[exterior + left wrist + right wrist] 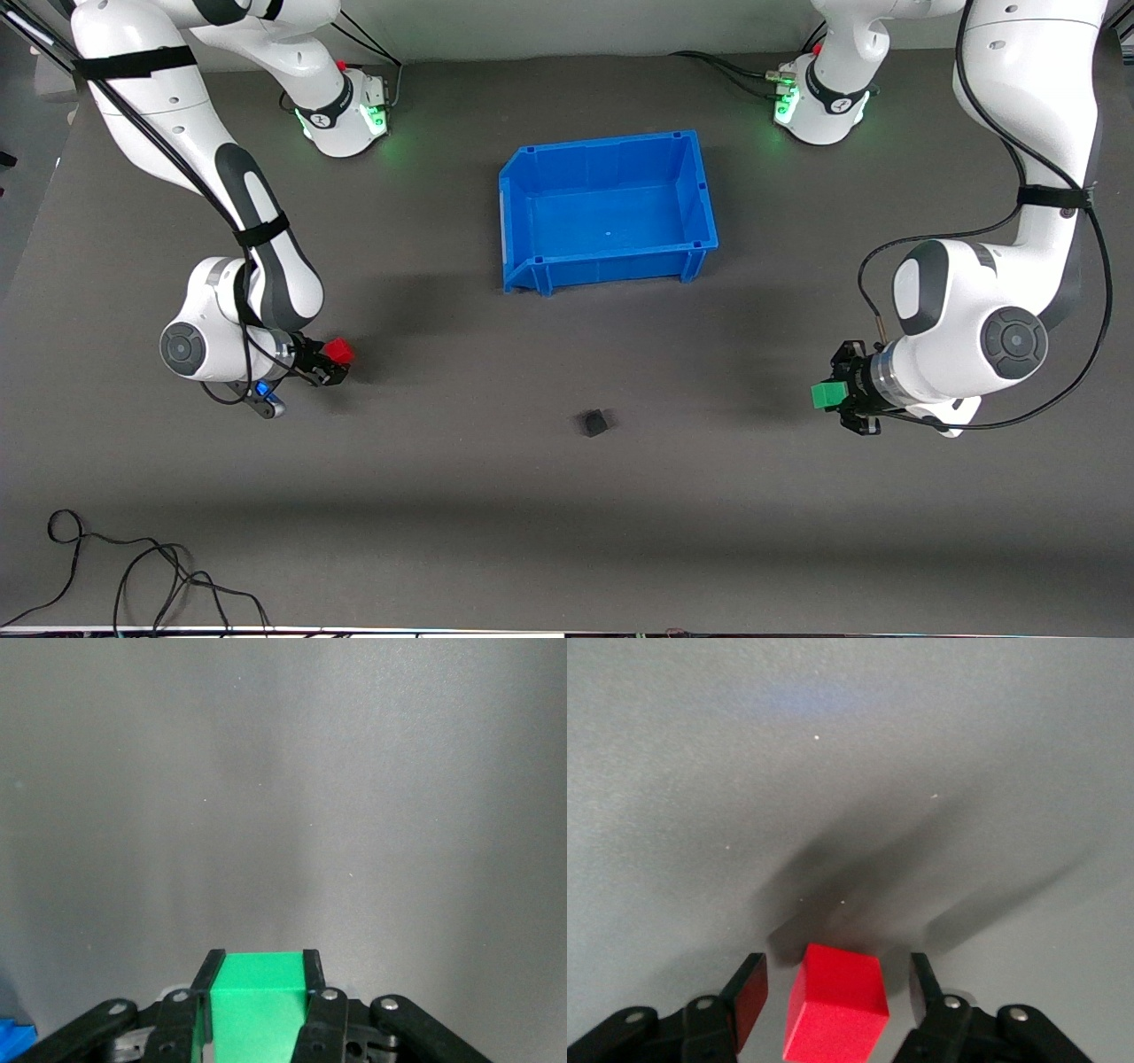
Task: Attach green and red cubes to black cube
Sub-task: 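Lift the red cube with the right gripper while the left lifts green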
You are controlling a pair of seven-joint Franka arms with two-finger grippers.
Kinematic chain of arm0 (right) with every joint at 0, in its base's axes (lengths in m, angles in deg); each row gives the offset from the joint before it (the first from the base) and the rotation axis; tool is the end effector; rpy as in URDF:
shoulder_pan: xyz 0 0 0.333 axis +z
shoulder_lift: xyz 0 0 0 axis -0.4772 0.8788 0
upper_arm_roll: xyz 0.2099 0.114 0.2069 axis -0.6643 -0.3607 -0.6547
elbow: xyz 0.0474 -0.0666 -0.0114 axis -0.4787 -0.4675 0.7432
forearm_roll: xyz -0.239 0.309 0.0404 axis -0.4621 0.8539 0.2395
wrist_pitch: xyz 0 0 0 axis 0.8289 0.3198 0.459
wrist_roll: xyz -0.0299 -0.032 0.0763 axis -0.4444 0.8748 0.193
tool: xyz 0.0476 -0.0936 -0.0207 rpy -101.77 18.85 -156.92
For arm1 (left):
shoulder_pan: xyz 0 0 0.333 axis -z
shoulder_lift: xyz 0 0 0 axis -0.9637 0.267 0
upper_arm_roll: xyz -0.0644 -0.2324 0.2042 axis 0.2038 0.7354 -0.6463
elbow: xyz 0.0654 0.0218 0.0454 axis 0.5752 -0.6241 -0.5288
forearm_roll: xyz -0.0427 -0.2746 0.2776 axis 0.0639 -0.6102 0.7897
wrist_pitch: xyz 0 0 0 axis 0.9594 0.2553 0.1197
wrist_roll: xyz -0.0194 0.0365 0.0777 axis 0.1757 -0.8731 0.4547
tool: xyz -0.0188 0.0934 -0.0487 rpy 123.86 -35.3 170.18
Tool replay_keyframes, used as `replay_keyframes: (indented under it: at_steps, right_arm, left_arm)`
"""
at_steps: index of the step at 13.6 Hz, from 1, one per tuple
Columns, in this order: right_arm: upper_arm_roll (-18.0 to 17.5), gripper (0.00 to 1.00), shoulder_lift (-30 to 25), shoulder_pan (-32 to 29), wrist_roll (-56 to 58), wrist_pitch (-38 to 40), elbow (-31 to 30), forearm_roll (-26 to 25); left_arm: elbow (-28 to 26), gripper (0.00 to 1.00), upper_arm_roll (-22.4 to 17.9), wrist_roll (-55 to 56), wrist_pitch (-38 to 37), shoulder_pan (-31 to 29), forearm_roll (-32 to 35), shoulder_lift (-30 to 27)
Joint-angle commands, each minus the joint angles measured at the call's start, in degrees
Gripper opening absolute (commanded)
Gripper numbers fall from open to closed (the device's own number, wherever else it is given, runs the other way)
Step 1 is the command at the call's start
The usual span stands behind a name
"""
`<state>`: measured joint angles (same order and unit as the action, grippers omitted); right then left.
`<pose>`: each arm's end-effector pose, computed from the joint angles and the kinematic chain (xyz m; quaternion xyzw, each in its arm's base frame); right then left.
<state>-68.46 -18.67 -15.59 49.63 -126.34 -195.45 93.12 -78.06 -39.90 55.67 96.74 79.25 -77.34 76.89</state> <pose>0.5768 0.0256 0.1753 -0.9313 0.3396 0.1318 0.0014 0.6586 -0.1012 0.3206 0.6882 0.7226 -0.0610 0.0249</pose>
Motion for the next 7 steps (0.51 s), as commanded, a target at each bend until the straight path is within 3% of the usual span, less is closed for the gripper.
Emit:
replay_keyframes:
  at_steps: [1, 2, 4, 7]
  right_arm:
    - [0.3, 0.57, -0.4, 0.3, -2.0, 0.2, -0.7, -0.3]
    - [0.3, 0.39, -0.5, 0.3, -2.0, 0.2, -0.7, -0.3]
    - [0.3, 0.16, -0.5, 0.5, -2.0, 0.3, -0.6, -0.3]
    - [-0.2, 0.13, -0.8, 0.7, -6.7, 0.2, 0.7, -0.3]
  left_arm:
    - [1.5, 0.00, -0.6, 0.8, -1.5, 0.5, -0.7, -0.3]
    - [2.2, 0.00, -0.6, 0.9, -1.5, 0.5, -0.9, -0.3]
    - [3.4, 0.00, -0.6, 1.9, -2.5, 0.7, -0.9, -0.2]
    - [3.9, 0.00, -0.6, 2.2, -2.5, 1.4, -0.9, 0.0]
